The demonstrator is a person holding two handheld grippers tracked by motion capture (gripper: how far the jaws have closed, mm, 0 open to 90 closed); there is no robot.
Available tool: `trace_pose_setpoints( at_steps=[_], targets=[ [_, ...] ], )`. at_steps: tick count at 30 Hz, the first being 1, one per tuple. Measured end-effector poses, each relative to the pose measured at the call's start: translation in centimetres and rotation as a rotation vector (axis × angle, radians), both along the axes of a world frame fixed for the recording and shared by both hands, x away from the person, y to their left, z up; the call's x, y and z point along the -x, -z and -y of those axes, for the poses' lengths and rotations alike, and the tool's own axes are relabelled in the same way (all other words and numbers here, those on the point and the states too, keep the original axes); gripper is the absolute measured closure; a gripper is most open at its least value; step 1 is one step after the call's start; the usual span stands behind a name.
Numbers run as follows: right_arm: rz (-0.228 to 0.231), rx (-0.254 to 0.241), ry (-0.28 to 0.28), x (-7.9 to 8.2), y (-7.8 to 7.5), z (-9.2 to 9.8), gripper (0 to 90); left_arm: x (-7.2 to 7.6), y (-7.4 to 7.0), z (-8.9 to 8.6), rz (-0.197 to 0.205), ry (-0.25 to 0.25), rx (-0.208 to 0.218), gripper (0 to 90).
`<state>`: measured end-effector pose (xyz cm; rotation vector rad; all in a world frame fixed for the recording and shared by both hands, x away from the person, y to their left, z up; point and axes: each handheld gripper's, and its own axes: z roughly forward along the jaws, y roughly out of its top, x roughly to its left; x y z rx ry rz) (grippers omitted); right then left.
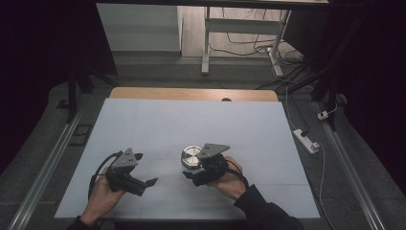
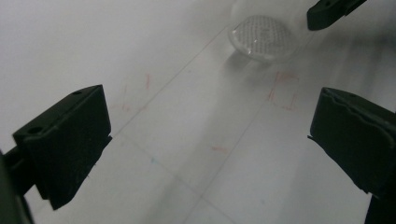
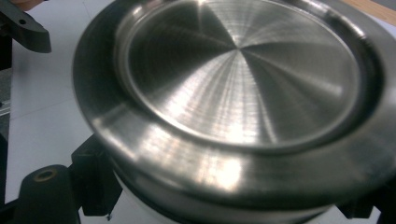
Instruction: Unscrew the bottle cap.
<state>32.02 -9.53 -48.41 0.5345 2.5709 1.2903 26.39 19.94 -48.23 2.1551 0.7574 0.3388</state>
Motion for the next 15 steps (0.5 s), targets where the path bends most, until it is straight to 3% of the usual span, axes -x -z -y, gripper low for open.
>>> trace_pose_setpoints(
  at_steps=[3,6,15],
  targets=[
    [0.001,0.0,-0.008,0.0,0.0,0.0,15.0,-0.9,-0.6,0.7,-0.002,0.053,0.018,0.0],
    [-0.001,0.0,-0.014,0.0,0.0,0.0,15.0,-1.9,-1.1,1.3,-0.005,0.146,0.033,0.0],
    [0.005,-0.002,-0.038,0.2,-0.1,0.1,15.0,-4.3,-2.3,3.1,-0.006,0.301,0.059,0.0]
  ],
)
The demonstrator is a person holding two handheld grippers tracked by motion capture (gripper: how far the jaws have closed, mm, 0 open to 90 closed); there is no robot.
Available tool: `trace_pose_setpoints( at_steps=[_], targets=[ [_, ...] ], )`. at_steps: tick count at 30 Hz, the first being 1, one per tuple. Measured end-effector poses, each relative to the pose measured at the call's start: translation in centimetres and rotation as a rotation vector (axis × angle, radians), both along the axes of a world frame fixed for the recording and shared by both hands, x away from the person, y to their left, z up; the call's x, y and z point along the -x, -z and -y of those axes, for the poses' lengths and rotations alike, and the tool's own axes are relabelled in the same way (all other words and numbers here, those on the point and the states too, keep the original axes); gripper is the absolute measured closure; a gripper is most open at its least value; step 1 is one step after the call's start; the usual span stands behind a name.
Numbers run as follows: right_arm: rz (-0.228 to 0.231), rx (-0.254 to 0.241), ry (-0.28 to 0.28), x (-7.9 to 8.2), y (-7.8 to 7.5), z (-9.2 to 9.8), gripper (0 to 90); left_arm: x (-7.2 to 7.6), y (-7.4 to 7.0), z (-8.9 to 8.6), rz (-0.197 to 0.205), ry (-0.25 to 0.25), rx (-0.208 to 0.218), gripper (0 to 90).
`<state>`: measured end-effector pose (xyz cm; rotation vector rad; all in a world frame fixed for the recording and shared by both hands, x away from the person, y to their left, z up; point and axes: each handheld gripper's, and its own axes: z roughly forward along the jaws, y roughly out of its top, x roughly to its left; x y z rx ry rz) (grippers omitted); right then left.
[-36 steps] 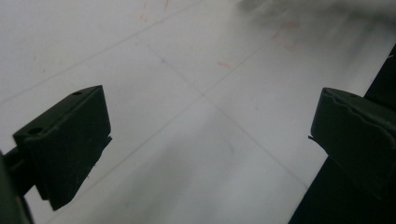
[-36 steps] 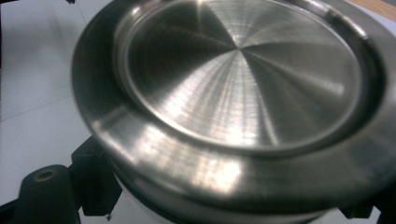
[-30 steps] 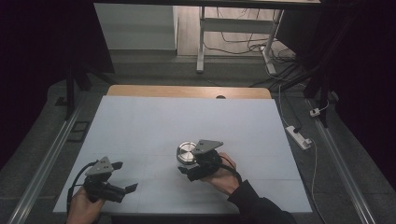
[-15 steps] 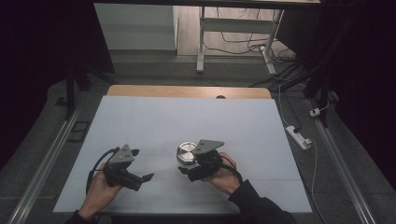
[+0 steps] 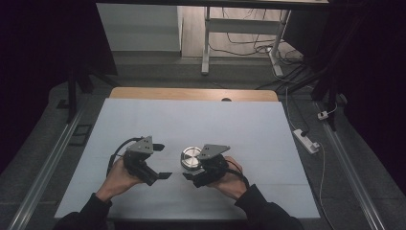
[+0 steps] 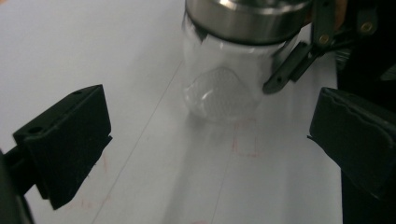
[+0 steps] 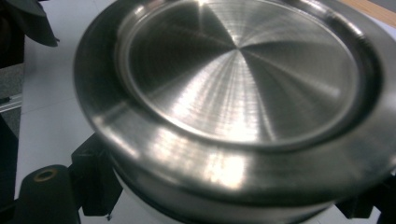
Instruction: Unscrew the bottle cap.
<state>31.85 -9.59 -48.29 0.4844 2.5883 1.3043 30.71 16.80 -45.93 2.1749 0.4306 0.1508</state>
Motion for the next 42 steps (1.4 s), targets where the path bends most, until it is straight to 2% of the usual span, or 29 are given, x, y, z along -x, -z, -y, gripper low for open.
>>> trace_pose_setpoints(
  at_steps=[4,10,14,15,17,24,26,28,33,40,42],
  targets=[
    [-0.003,-0.006,-0.019,0.1,0.0,-0.1,15.0,-0.6,-0.7,0.8,0.013,0.069,0.022,0.0],
    [-0.005,-0.005,-0.05,0.4,0.0,-0.4,15.0,-1.7,-1.7,2.5,0.035,0.187,0.025,0.0],
    [-0.01,-0.004,-0.071,0.5,0.0,-0.4,15.0,-2.2,-1.7,3.7,0.036,0.261,0.02,1.4],
    [-0.007,0.0,-0.084,0.5,0.0,-0.4,15.0,-2.2,-1.7,3.7,0.036,0.261,0.02,2.1],
    [-0.012,-0.003,-0.103,0.7,0.0,-0.5,15.0,-2.5,-1.4,4.4,0.036,0.31,0.016,3.4],
    [-0.006,0.005,-0.157,1.1,0.0,-0.8,15.0,-2.6,-1.2,5.1,0.036,0.388,0.042,14.2],
    [-0.005,0.005,-0.151,1.1,0.0,-0.8,15.0,-2.5,-1.2,5.1,0.039,0.386,0.042,18.4],
    [0.001,0.013,-0.132,1.0,0.0,-0.7,15.0,-2.3,-1.2,5.4,0.051,0.329,0.026,18.6],
    [0.015,0.019,-0.074,0.7,0.0,-0.5,15.0,-1.9,-1.4,6.0,0.047,0.218,0.009,18.8],
    [0.019,0.018,0.027,0.2,-0.1,-0.3,15.1,-1.5,-1.7,7.3,-0.012,0.0,0.003,18.7],
    [0.022,0.022,0.049,0.1,0.0,-0.2,15.1,-1.3,-1.8,7.8,-0.01,-0.04,-0.009,18.6]
  ],
)
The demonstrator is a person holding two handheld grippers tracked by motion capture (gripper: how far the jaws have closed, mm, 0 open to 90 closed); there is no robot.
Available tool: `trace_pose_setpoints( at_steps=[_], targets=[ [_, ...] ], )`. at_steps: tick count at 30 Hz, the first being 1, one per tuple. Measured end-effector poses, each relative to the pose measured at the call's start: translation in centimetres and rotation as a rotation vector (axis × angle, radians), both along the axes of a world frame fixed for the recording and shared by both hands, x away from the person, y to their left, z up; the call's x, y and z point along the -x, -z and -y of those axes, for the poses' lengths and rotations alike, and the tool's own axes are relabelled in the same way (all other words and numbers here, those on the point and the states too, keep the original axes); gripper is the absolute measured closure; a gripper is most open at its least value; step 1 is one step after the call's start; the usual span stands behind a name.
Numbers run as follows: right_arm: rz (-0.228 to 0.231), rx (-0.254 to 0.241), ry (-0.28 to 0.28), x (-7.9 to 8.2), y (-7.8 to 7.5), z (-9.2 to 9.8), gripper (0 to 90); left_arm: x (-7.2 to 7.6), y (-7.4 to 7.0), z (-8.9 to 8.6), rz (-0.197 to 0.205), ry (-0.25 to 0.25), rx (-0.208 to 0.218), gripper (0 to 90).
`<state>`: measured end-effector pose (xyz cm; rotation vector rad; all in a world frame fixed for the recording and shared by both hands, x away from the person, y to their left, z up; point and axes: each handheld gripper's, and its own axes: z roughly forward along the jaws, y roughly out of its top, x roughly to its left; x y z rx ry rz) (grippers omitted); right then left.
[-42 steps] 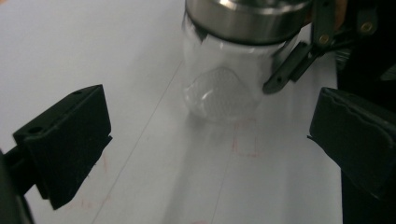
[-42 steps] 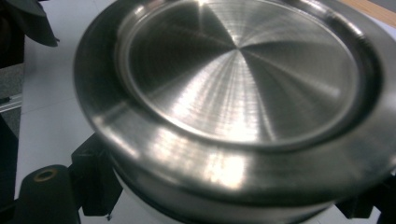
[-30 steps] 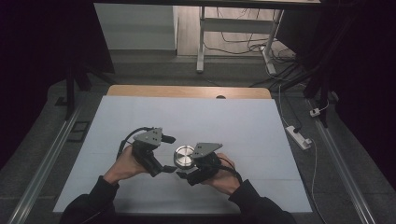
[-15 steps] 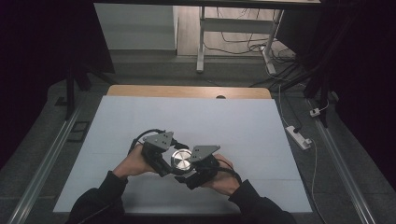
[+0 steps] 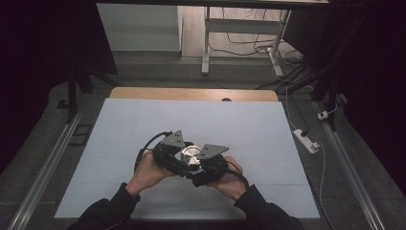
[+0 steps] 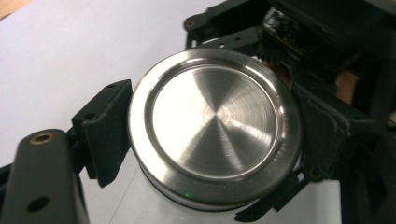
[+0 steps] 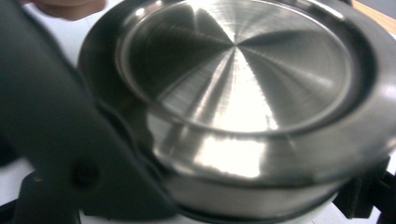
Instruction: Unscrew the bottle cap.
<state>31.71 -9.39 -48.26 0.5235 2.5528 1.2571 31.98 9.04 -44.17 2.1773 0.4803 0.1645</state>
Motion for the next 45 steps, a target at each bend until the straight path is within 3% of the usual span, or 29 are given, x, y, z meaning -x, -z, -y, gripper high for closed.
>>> trace_pose_setpoints(
  at_steps=[3,8,9,11,15,18,19,23,25,28,40,42,45],
  targets=[
    [-0.002,-0.003,0.008,-0.1,0.0,0.2,15.1,0.0,-0.2,0.0,0.009,0.012,-0.009,14.4],
    [-0.01,-0.02,-0.008,-0.1,-0.2,0.3,15.0,-0.3,-0.6,-1.2,0.009,0.074,-0.006,4.9],
    [-0.022,-0.027,-0.017,-0.1,-0.2,0.4,15.1,-0.5,-0.7,-2.0,0.015,0.139,-0.013,4.6],
    [-0.032,-0.034,-0.044,-0.1,-0.2,0.4,15.1,-0.6,-0.7,-2.8,0.026,0.194,-0.023,3.2],
    [-0.056,-0.047,-0.116,0.3,-0.3,0.2,15.0,-0.6,-0.4,-3.3,0.039,0.295,-0.012,5.3],
    [-0.064,-0.054,-0.177,0.7,-0.3,-0.1,15.0,-0.5,-0.3,-3.3,0.04,0.335,-0.009,7.5],
    [-0.065,-0.054,-0.194,0.9,-0.3,-0.2,15.0,-0.3,-0.2,-3.3,0.049,0.379,-0.009,9.4],
    [-0.042,-0.047,-0.258,1.4,-0.3,-0.5,15.0,0.0,-0.1,-3.0,0.059,0.428,0.001,18.5],
    [-0.036,-0.043,-0.257,1.4,-0.4,-0.5,15.0,0.1,-0.1,-3.0,0.068,0.414,0.002,18.5],
    [-0.029,-0.04,-0.224,1.2,-0.5,-0.3,15.0,0.0,-0.1,-2.7,0.056,0.353,0.01,18.6],
    [-0.024,-0.006,0.019,0.0,-0.1,0.2,15.1,0.3,-0.1,0.3,-0.006,-0.036,-0.034,18.7],
    [-0.023,-0.009,0.032,-0.1,-0.1,0.3,15.0,0.4,-0.1,0.6,-0.01,-0.064,-0.036,18.6],
    [-0.024,-0.015,0.035,-0.1,-0.1,0.3,15.1,0.3,-0.2,0.5,-0.006,-0.032,-0.041,14.0]
  ],
)
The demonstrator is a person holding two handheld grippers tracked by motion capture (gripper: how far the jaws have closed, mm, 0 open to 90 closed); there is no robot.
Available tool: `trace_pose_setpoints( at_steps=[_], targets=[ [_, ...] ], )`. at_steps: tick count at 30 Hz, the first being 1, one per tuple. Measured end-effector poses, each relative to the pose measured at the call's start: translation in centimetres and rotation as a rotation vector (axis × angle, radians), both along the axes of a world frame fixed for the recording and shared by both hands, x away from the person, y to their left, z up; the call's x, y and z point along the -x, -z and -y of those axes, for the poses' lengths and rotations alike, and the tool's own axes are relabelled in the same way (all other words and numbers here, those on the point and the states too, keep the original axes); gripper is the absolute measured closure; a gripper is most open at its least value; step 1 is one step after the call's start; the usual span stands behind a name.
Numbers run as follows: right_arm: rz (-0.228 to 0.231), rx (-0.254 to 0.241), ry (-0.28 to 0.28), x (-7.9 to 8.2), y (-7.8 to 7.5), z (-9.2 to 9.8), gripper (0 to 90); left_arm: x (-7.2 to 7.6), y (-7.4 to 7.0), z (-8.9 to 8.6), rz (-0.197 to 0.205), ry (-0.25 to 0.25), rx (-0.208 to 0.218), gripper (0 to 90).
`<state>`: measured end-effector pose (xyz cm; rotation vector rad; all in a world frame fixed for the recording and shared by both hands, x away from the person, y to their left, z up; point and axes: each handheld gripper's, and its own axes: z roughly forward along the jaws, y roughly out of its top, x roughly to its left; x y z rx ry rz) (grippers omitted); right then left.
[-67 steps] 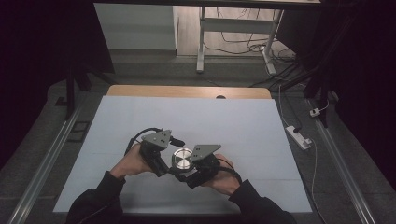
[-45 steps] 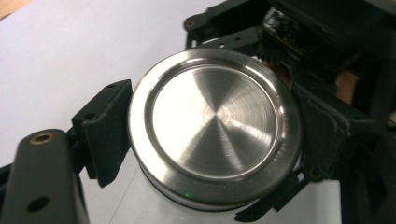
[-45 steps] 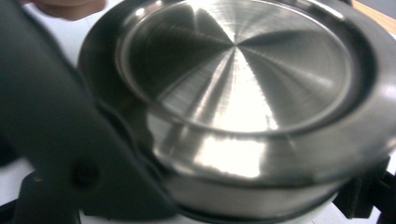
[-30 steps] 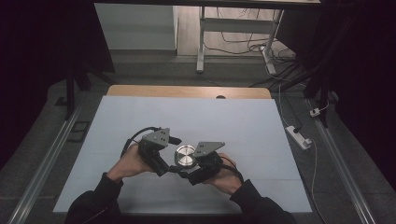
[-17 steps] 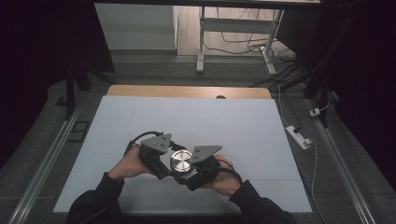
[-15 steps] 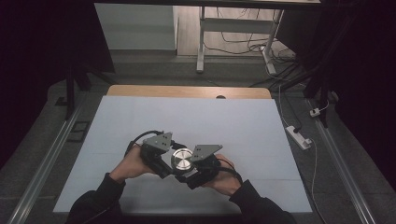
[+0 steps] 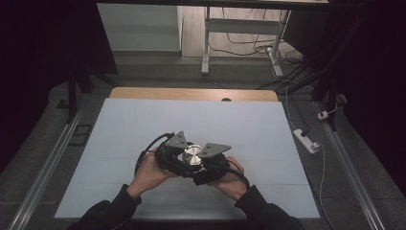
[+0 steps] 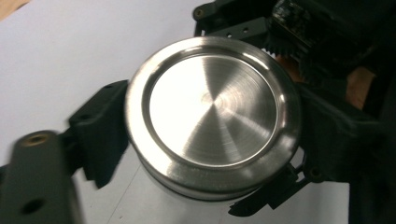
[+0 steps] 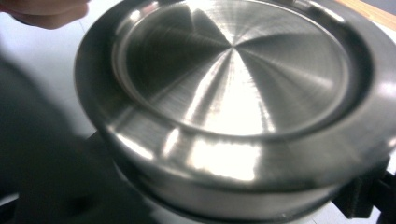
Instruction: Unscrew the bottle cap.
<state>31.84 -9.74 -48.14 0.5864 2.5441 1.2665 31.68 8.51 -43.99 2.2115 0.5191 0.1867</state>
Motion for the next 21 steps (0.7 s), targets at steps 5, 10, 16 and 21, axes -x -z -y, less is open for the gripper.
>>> trace_pose_setpoints(
  at_steps=[5,10,16,21],
  targets=[
    [-0.002,-0.02,-0.043,0.1,-0.2,0.1,15.1,-0.2,-0.8,-1.6,0.033,0.091,0.0,2.8],
    [-0.019,-0.031,-0.135,0.5,-0.2,-0.1,15.0,-0.5,-0.8,-3.6,0.041,0.269,0.021,4.7],
    [-0.024,-0.037,-0.242,1.5,-0.1,-0.9,15.0,0.0,-0.2,-3.3,0.062,0.393,-0.006,7.8],
    [-0.004,-0.033,-0.259,1.8,-0.2,-1.0,15.1,0.4,-0.4,-3.1,0.072,0.39,0.004,19.0]
  ],
)
